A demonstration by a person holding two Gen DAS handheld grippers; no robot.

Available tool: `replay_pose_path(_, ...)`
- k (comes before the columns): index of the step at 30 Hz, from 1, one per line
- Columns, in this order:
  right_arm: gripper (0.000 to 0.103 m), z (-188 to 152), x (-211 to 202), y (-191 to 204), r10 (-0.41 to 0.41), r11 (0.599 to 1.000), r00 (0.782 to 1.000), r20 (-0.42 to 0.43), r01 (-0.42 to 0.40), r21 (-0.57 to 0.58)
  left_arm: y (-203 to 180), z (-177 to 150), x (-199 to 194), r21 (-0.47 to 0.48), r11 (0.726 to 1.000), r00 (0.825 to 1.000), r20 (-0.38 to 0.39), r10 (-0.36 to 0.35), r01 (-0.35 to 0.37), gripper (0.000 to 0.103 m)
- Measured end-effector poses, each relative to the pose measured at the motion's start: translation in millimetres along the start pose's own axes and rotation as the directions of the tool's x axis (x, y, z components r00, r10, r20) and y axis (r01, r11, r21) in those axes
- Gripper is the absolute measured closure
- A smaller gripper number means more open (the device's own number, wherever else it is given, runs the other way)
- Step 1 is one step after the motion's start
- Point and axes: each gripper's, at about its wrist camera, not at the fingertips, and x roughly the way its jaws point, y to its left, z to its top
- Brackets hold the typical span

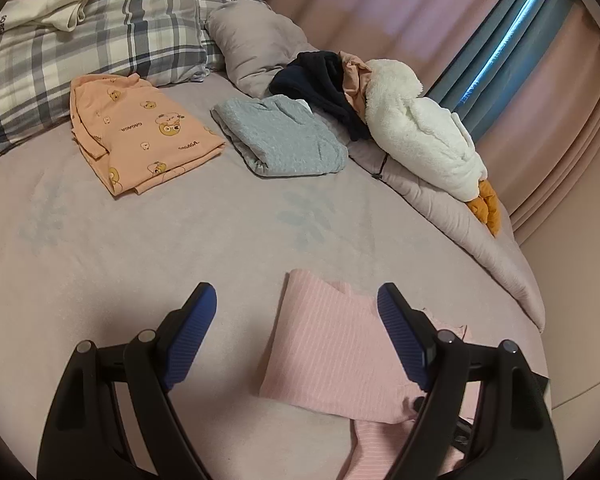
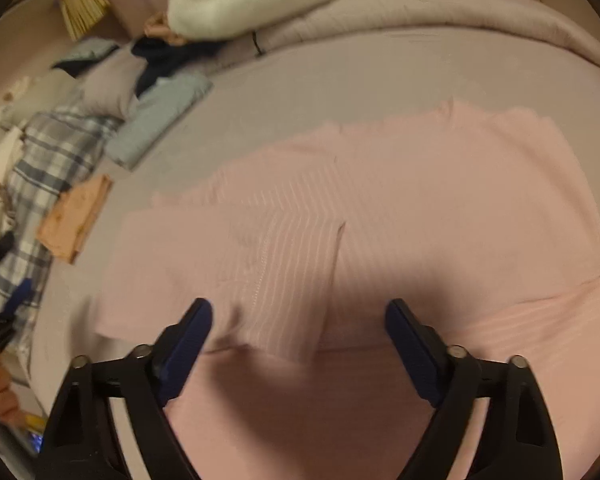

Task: Fold small clothes
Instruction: 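Lower the folded edge onto the sweater and open the left gripper, then grasp the opposite side edge of the sweater with the right gripper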

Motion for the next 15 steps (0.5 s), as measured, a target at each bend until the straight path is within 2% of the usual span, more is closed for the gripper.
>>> replay_pose_path(3, 0.02, -3.3, 7.7, 10.3, -0.064, 0.997, 0.998, 0.016, 0.065, -0.052, -0.9, 0.3, 0.2, 0.009, 1.0, 1.0, -0.002, -0.003, 0.003, 0.021)
replay_pose_path(5, 0.029, -3.5, 7.6, 14.0, -0.078, 0.994, 0.997, 0.025, 0.08, -0.077, -1.9, 0.2, 0.8, 0.009, 1.0, 1.0, -0.002, -0.001, 0.001, 0.021)
replay_pose_path(7, 0.05, -5.4, 6.6, 18.1, -0.118, 0.987, 0.992, 0.042, 0.122, -0.108, -2.2, 0.2, 0.6, 0.009, 1.0, 1.0, -0.003, 0.001, -0.001, 0.021)
replay_pose_path(8, 0.055, -4.5, 6.4, 17.3, -0.123, 0.985, 0.991, 0.049, 0.128, -0.119, -2.3, 0.3, 0.6, 0.008, 1.0, 1.0, -0.006, 0.0, 0.0, 0.021)
replay_pose_path(10, 0.078, -3.2, 3.1, 16.0, -0.114, 0.983, 0.992, 0.057, 0.121, -0.136, -2.8, 0.2, 0.3, 0.01, 1.0, 1.0, -0.007, -0.001, 0.002, 0.021)
replay_pose_path(12, 0.093, -1.2, 0.5, 17.4, -0.088, 0.983, 0.995, 0.056, 0.096, -0.154, -3.0, 0.5, -0.3, 0.011, 1.0, 1.0, -0.005, -0.002, 0.002, 0.021)
replay_pose_path(15, 0.093, 0.5, -14.5, 22.4, -0.074, 0.979, 0.993, 0.092, 0.09, -0.181, -4.1, -0.2, -1.4, 0.014, 1.0, 1.0, -0.002, -0.004, 0.004, 0.021)
